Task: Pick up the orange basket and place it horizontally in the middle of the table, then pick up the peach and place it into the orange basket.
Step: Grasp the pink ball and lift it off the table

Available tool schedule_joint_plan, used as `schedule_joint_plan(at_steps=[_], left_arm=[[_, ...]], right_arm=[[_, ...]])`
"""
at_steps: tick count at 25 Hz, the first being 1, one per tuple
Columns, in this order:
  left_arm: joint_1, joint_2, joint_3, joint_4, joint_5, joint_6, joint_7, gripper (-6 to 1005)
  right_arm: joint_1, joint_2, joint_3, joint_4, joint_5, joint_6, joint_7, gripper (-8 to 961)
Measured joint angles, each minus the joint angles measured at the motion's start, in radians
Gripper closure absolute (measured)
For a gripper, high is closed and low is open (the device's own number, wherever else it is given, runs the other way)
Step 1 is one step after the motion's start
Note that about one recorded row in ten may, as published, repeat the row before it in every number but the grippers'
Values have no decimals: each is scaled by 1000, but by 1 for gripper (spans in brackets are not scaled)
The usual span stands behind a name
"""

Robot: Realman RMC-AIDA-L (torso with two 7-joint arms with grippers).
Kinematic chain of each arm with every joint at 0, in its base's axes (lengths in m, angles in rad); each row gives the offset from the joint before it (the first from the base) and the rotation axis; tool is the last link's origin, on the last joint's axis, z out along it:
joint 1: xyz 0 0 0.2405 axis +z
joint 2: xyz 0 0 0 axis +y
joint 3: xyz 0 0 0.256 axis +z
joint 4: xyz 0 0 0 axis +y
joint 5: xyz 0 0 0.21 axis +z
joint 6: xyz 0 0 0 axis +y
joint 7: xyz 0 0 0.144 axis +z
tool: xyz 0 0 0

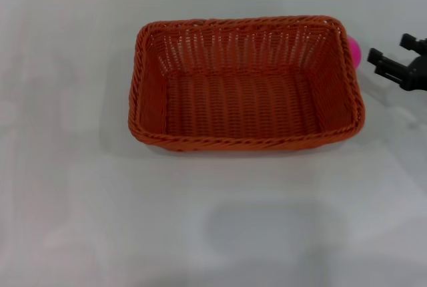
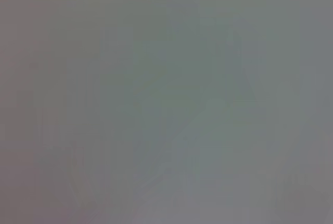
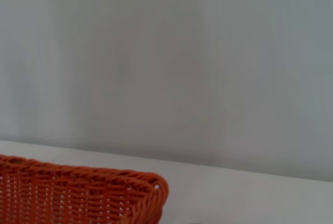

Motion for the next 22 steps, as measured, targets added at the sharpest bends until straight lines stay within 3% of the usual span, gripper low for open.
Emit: schedule_joint_plan(at_steps=[22], left_arm=[[-1, 2, -27, 8, -3, 0, 0, 371]], right_arm=[[93, 12, -24, 34, -58, -64, 48, 86]])
